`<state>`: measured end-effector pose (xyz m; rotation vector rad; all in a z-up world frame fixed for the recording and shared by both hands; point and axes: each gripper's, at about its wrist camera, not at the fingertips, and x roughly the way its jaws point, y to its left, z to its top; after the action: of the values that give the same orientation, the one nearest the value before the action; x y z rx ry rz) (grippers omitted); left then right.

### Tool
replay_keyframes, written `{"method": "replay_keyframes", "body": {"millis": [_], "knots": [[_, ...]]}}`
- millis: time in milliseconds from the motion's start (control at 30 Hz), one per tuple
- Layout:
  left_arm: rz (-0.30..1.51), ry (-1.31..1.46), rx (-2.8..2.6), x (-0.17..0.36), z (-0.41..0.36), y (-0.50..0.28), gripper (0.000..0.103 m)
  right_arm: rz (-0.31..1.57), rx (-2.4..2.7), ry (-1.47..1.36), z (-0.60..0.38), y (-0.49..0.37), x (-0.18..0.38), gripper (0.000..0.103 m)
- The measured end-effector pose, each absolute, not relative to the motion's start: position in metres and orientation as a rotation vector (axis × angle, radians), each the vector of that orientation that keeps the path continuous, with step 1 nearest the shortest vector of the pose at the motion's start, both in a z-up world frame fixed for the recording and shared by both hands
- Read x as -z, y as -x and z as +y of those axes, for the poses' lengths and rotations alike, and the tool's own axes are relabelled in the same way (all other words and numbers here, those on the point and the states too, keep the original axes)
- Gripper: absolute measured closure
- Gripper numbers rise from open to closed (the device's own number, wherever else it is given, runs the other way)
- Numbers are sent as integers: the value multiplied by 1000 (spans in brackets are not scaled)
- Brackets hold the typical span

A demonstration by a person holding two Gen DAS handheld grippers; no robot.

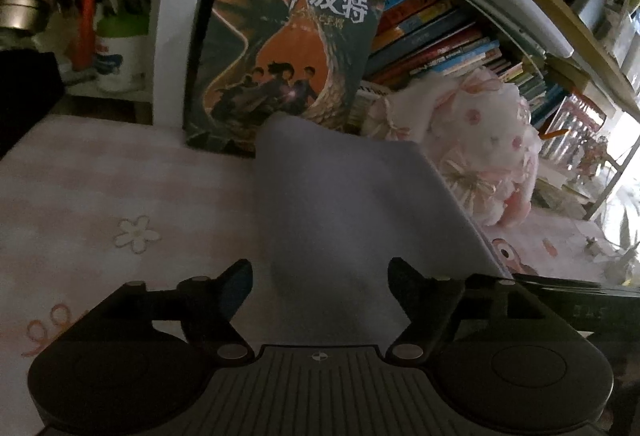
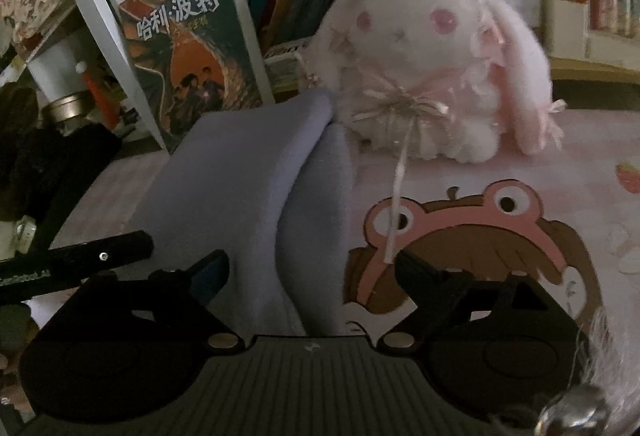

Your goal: Fold clothes

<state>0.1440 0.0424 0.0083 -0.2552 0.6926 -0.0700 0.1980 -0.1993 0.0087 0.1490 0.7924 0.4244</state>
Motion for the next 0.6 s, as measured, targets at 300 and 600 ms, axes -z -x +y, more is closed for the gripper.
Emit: {"method": "replay_keyframes", "body": {"millis": [300, 600], "knots": [[666, 157, 21, -13, 22, -105, 9, 747, -364, 10, -195, -149, -20, 0], [661, 165, -61, -15, 15, -72, 5, 762, -278, 49, -203, -107, -18, 0]]}}
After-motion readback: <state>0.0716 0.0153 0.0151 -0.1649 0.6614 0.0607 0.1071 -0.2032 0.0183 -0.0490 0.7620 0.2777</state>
